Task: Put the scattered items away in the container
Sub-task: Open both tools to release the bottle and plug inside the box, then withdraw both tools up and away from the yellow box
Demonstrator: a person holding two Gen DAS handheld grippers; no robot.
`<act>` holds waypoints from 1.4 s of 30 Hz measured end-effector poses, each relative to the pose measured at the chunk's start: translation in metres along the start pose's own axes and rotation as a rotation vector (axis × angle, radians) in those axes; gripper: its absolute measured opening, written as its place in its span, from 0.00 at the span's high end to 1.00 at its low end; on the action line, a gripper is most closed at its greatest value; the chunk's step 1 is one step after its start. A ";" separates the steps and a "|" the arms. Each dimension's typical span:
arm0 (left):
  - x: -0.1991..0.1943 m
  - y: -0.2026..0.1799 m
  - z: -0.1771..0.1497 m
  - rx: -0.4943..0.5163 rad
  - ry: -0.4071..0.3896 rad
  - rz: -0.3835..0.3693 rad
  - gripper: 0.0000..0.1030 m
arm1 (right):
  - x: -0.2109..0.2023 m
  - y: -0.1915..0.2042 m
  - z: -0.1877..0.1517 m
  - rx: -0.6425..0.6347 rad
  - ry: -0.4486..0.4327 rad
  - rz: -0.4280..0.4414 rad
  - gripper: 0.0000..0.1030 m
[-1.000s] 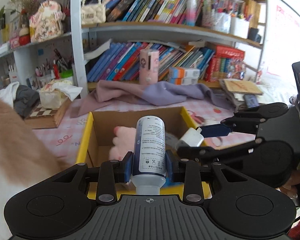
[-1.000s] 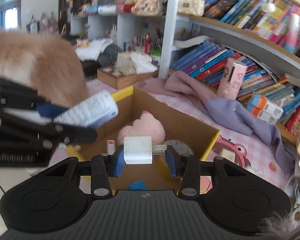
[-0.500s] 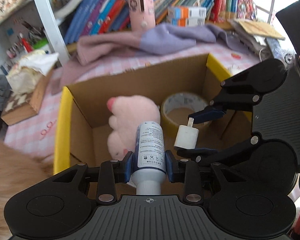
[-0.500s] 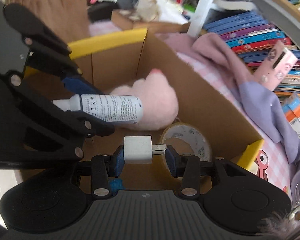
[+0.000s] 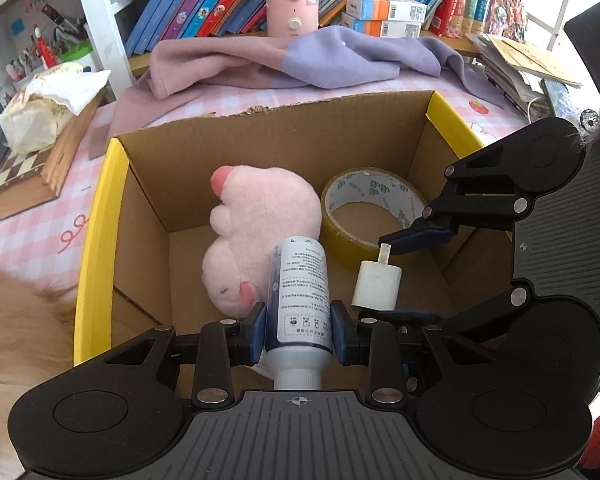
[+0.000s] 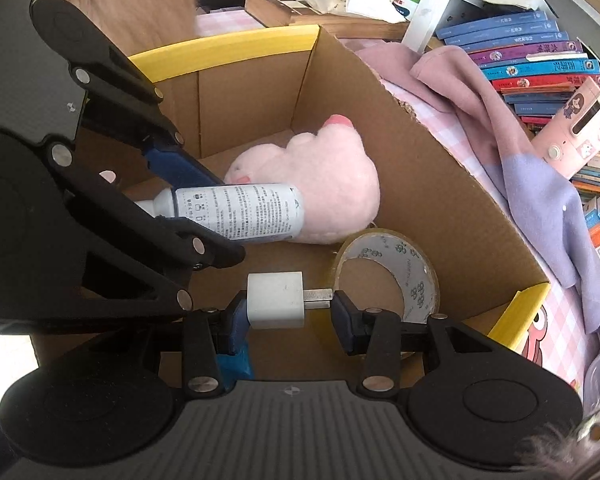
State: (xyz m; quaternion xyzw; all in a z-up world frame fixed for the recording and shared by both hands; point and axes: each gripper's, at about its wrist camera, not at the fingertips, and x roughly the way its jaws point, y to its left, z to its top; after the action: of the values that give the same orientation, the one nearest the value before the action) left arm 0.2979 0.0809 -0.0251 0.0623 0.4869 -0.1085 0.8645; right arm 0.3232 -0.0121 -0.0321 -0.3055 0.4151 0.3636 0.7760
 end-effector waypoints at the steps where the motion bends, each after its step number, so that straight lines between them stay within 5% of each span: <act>1: -0.001 -0.001 0.000 -0.002 -0.010 0.007 0.68 | -0.001 0.000 0.000 0.001 -0.006 0.001 0.60; 3: -0.007 -0.001 0.000 -0.008 -0.044 0.016 0.65 | -0.004 -0.001 0.001 0.010 -0.035 0.005 0.47; 8: -0.035 -0.001 -0.003 -0.026 -0.165 0.071 0.51 | -0.027 -0.004 -0.004 0.071 -0.164 -0.022 0.41; 14: -0.079 -0.010 -0.010 -0.070 -0.305 0.085 0.50 | -0.069 -0.001 -0.009 0.135 -0.288 -0.057 0.41; 23: -0.143 -0.029 -0.044 -0.155 -0.495 0.127 0.33 | -0.137 0.017 -0.036 0.220 -0.430 -0.127 0.35; 33: -0.177 -0.046 -0.101 -0.197 -0.528 0.150 0.32 | -0.179 0.051 -0.084 0.305 -0.460 -0.184 0.36; 42: -0.192 -0.074 -0.148 -0.207 -0.565 0.185 0.22 | -0.204 0.088 -0.131 0.415 -0.507 -0.283 0.30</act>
State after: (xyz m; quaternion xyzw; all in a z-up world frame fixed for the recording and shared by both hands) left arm 0.0601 0.0652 0.0621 -0.0146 0.2283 0.0074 0.9735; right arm 0.1160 -0.1290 0.0676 -0.0959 0.2281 0.2248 0.9425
